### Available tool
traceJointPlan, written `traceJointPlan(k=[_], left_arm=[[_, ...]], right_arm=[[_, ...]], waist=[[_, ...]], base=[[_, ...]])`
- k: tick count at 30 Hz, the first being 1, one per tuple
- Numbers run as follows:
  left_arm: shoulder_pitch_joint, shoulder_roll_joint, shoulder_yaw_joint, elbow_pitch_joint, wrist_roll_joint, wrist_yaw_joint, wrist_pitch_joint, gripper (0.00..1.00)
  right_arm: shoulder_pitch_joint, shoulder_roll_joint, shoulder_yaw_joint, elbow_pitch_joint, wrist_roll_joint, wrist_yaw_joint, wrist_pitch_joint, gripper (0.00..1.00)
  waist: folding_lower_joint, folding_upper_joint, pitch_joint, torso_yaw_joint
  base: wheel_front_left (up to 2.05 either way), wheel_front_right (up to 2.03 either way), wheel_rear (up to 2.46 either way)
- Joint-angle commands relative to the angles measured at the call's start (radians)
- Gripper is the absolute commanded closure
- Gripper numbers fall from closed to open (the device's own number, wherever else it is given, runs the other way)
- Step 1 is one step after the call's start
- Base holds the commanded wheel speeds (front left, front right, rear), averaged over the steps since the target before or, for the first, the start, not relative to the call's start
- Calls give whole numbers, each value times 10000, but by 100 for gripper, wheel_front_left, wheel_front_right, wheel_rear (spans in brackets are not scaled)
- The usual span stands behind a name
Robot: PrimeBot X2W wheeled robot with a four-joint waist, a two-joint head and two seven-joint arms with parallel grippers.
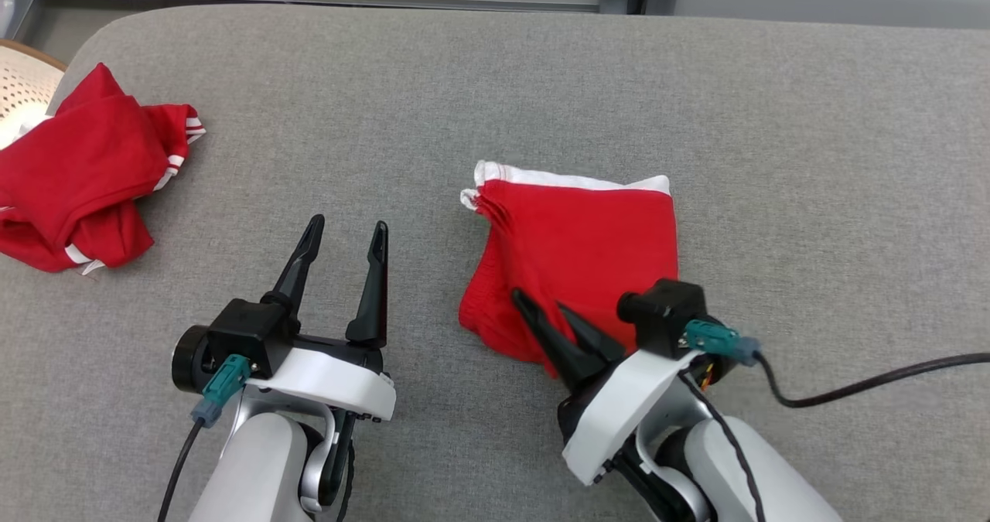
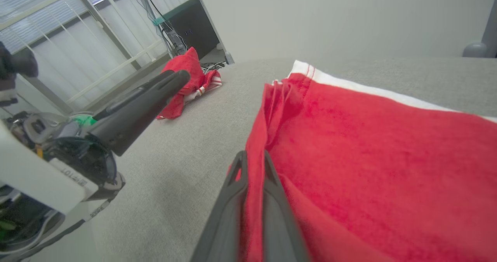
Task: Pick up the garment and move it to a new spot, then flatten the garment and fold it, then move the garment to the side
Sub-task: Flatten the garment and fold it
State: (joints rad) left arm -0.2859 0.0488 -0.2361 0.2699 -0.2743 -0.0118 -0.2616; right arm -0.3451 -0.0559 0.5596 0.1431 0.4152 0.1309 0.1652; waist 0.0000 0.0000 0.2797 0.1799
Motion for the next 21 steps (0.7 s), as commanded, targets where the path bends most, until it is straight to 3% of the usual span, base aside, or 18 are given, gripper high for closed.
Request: traceJointPlan(k=[1, 2, 3, 4, 5, 13, 18, 21], left_arm=[[-82, 36, -1, -12, -35, 43, -47, 0], [-81, 35, -18, -18, -43, 58, -47, 0], [-76, 36, -26, -19, -52, 82, -47, 0], [-76, 39, -38, -16, -54, 104, -47, 0], [-81, 38, -54, -12, -68, 124, -47, 0], [-146, 39, -39, 1, 133, 185, -47, 0], [-95, 41, 90, -105, 202, 246, -47, 0], [86, 66, 342, -132, 255, 291, -47, 0]], right_arm=[[-196, -17, 227, 282, 135, -3, -186, 100], [-265, 2, 352, 449, 208, -3, -287, 99], [-341, 11, 441, 565, 290, -3, -433, 67], [-406, 21, 513, 662, 314, -2, -564, 16], [-487, 29, 563, 745, 324, -2, -713, 0], [-896, -129, 299, 311, 453, -3, -2363, 0], [-465, -647, -961, -134, 113, -2, -2899, 0], [325, -1243, -2655, -658, -297, -3, -3010, 0]], waist=[[0, 0, 55, 36], [0, 0, 71, 35], [0, 0, 79, 32], [0, 0, 88, 28], [0, 0, 98, 20], [0, 0, 139, -184], [0, 0, 48, -351], [0, 0, -182, -577]], base=[[0, 0, 0], [0, 0, 0], [0, 0, 0], [0, 0, 0], [0, 0, 0], [0, 0, 0], [0, 0, 0], [0, 0, 0]])
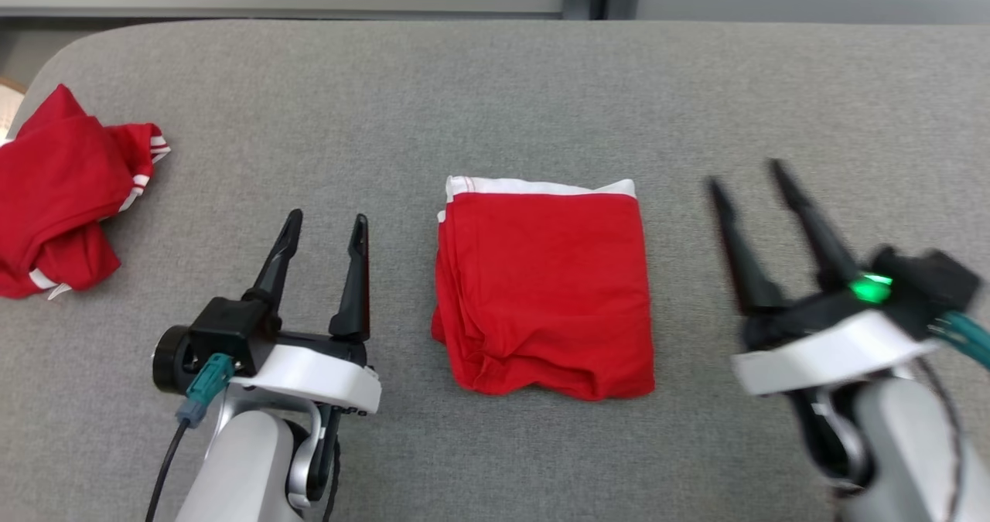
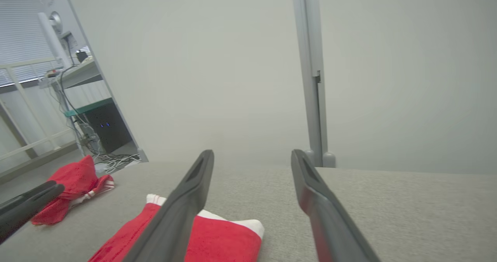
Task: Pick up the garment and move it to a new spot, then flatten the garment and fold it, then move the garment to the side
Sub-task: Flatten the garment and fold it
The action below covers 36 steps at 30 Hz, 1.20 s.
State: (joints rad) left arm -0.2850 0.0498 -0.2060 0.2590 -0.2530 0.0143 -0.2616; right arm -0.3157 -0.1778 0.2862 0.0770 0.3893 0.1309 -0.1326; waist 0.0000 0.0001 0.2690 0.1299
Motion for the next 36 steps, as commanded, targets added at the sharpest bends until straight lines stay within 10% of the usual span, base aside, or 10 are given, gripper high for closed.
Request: traceJointPlan(k=[1, 9, 36], left_arm=[[103, 63, 98, -18, 37, 20, -47, 0], [553, 305, 643, 28, -14, -37, -47, 0], [2516, 909, 447, 216, 15, 75, 403, 0]], right_arm=[[303, -148, -355, -149, -100, -3, 0, 0], [2289, -212, -2643, -1284, -674, -3, 551, 0], [5364, 729, -3267, -2636, -1238, -3, 1770, 0]], waist=[[0, -1, -133, -130], [0, -1, -803, -558], [0, -1, -3150, -410]], base=[[0, 0, 0], [0, 0, 0], [0, 0, 0]])
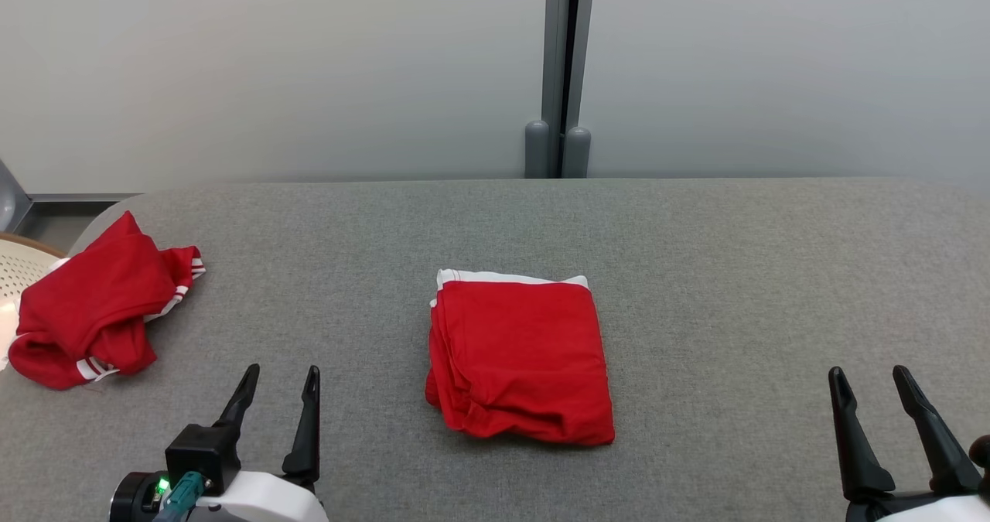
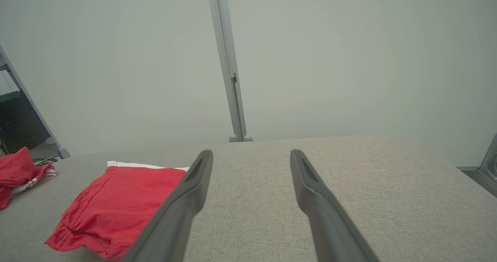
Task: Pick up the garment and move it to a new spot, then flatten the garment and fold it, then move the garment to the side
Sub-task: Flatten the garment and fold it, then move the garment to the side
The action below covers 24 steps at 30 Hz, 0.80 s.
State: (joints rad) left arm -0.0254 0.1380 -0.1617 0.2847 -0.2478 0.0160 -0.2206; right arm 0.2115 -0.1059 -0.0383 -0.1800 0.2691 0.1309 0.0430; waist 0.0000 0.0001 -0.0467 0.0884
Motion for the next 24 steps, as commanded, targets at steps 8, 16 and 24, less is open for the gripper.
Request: traceJointPlan(k=[8, 16, 24], left_arm=[[-205, 59, -27, -64, -99, 107, 6, 0], [-284, 85, -131, -69, -112, 125, 13, 0], [-691, -38, -406, -197, -9, 78, -28, 0]], right_arm=[[-7, 77, 19, -155, -89, -3, 69, 0], [51, 102, 13, -168, -217, -3, 170, 0], [86, -37, -132, -249, -444, -3, 417, 0]], waist=[[0, -1, 49, 6], [0, -1, 60, 85], [0, -1, 383, 521]], base=[[0, 0, 0], [0, 0, 0], [0, 0, 0]])
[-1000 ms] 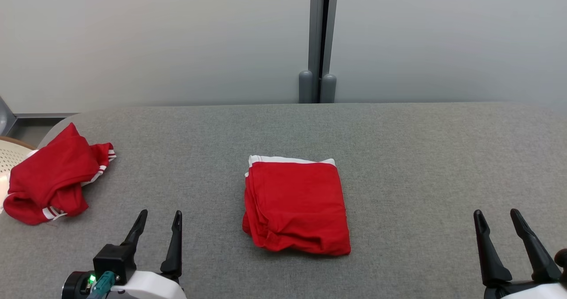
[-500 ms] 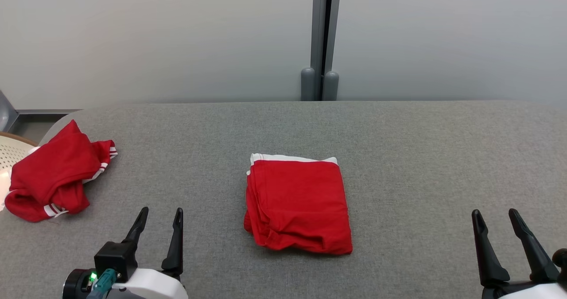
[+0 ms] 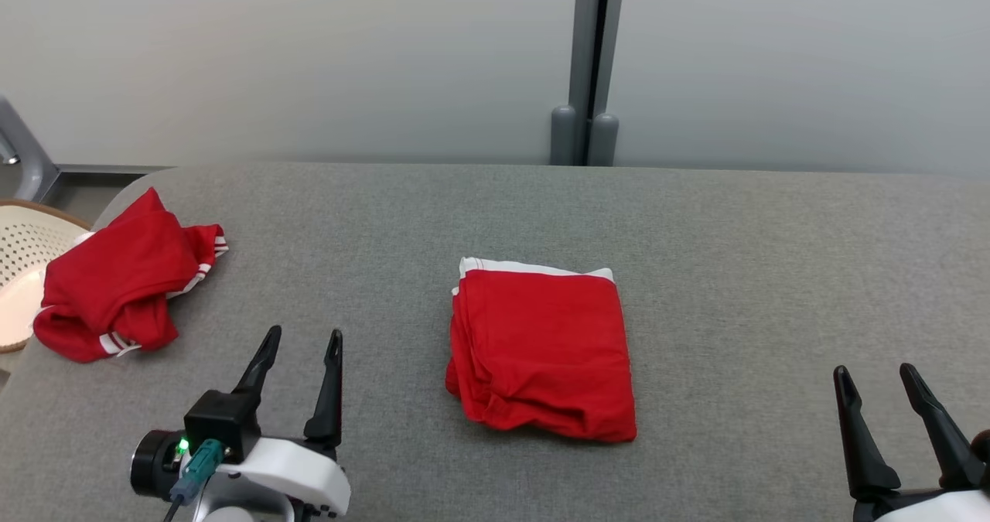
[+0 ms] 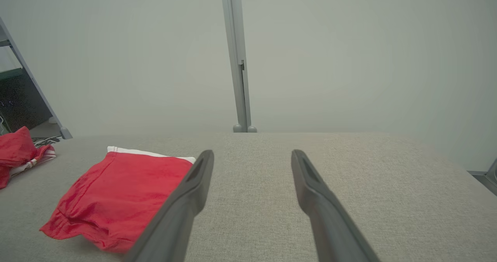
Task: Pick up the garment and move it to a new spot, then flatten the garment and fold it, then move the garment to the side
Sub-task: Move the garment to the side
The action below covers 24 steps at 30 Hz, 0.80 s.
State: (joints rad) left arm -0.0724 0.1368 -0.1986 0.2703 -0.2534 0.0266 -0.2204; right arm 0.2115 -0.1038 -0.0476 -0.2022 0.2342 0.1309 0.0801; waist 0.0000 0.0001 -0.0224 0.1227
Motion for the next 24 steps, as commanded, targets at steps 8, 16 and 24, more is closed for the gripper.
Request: traceJointPlan(k=[8, 16, 24], left_arm=[[-1586, -476, -432, -141, -52, -140, -263, 0], [-2845, -750, -887, 109, -154, -188, -447, 0], [-3055, -837, -953, -426, -193, -10, -453, 0]], right_arm=[[-779, -460, 187, 402, -34, -2, 243, 0], [-2696, -956, 1418, 2681, 394, -3, 69, 0], [-3650, -865, 2224, 4664, 818, -3, 418, 0]], waist=[[0, -1, 1710, 1298], [0, -1, 2951, 2325], [0, -1, 3188, 2607]], base=[[0, 0, 0], [0, 0, 0], [0, 0, 0]])
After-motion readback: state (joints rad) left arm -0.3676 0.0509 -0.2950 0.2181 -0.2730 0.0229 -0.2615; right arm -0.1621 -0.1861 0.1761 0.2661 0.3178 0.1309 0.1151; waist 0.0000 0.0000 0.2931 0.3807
